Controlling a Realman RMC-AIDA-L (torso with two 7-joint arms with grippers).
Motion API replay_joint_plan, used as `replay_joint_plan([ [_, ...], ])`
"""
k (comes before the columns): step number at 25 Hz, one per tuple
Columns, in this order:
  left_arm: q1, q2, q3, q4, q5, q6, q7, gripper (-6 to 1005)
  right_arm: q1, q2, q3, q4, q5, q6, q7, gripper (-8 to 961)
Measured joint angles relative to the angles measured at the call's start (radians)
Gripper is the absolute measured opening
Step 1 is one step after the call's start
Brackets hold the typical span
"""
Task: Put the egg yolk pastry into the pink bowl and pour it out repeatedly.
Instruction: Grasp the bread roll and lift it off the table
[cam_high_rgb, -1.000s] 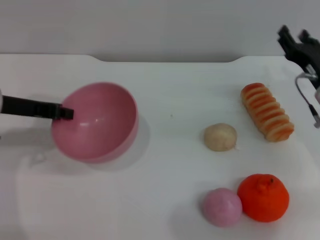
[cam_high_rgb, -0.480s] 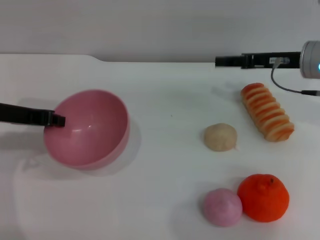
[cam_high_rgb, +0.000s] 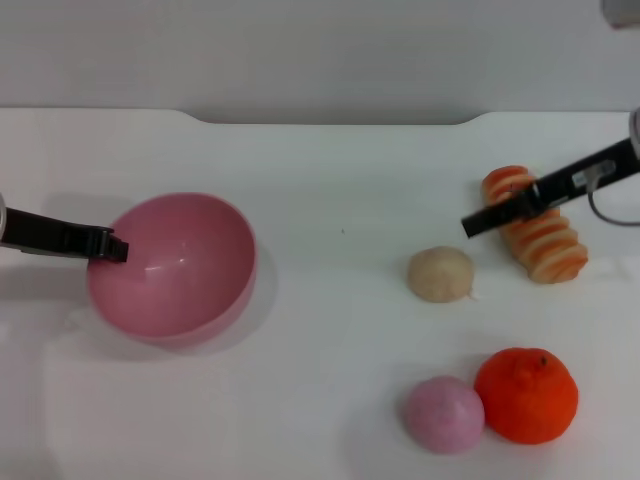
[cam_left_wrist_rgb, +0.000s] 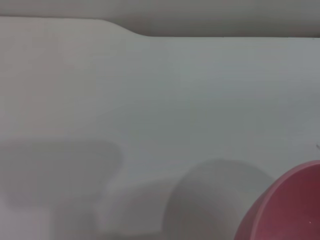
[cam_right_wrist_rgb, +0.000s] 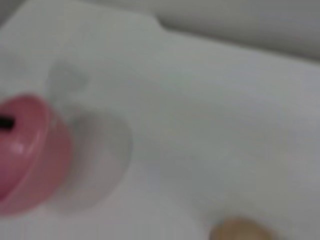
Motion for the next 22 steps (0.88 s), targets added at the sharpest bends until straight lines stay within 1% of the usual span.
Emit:
replay_joint_plan([
  [3,-0.004,0.000,0.000,0.001,-0.005,-0.002,0.000,14,0.000,0.004,-0.043,0.040,-0.016,0.023,0.002,614],
  [6,-0.006,0.000,0.002,0.002,-0.007,-0.003,0.000,14,0.005,0.007,-0.101,0.120,-0.021,0.100,0.003,614],
  [9,-0.007,0.000,0.007,0.003,-0.009,-0.006,0.000,15,0.009,0.011,-0.149,0.171,-0.021,0.177,0.005,614],
  [13,-0.007,-0.001,0.009,0.003,-0.015,-0.008,0.001,15,0.015,0.015,-0.213,0.214,-0.015,0.270,0.016,613],
  [19,-0.007,-0.001,0.010,0.003,-0.016,-0.010,0.001,16,0.047,0.016,-0.305,0.304,0.002,0.395,0.029,608],
  [22,-0.008,-0.001,0.010,0.002,-0.017,-0.010,0.000,16,0.050,0.016,-0.327,0.310,0.009,0.409,0.026,599],
])
